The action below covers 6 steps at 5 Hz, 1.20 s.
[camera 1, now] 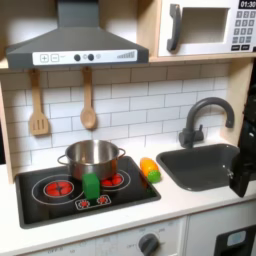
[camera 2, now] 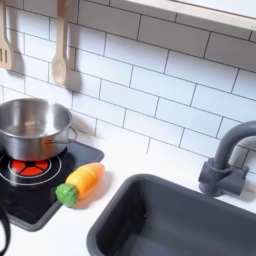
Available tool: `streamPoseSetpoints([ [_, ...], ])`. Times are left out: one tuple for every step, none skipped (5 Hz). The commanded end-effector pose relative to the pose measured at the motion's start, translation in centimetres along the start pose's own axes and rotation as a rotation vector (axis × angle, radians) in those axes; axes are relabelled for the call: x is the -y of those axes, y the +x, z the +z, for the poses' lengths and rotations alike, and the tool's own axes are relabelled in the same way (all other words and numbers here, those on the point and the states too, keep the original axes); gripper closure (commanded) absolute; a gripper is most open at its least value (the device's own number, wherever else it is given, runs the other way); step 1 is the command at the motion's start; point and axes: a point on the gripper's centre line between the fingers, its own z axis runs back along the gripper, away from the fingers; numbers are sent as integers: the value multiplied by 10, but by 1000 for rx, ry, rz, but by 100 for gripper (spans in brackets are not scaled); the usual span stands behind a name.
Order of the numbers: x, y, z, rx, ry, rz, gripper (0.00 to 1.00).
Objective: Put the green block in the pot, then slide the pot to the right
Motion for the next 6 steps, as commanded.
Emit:
streamPoseSetpoints([
  [0,0,0,0,0,0,0],
  [-3,16,-3,13,3,13,0],
  [-9,30,-10,1,21,18,0],
  [-17,47,-10,15,34,16,0],
  [-32,68,-14,25,50,35,0],
  [-42,85,-15,38,56,52,0],
])
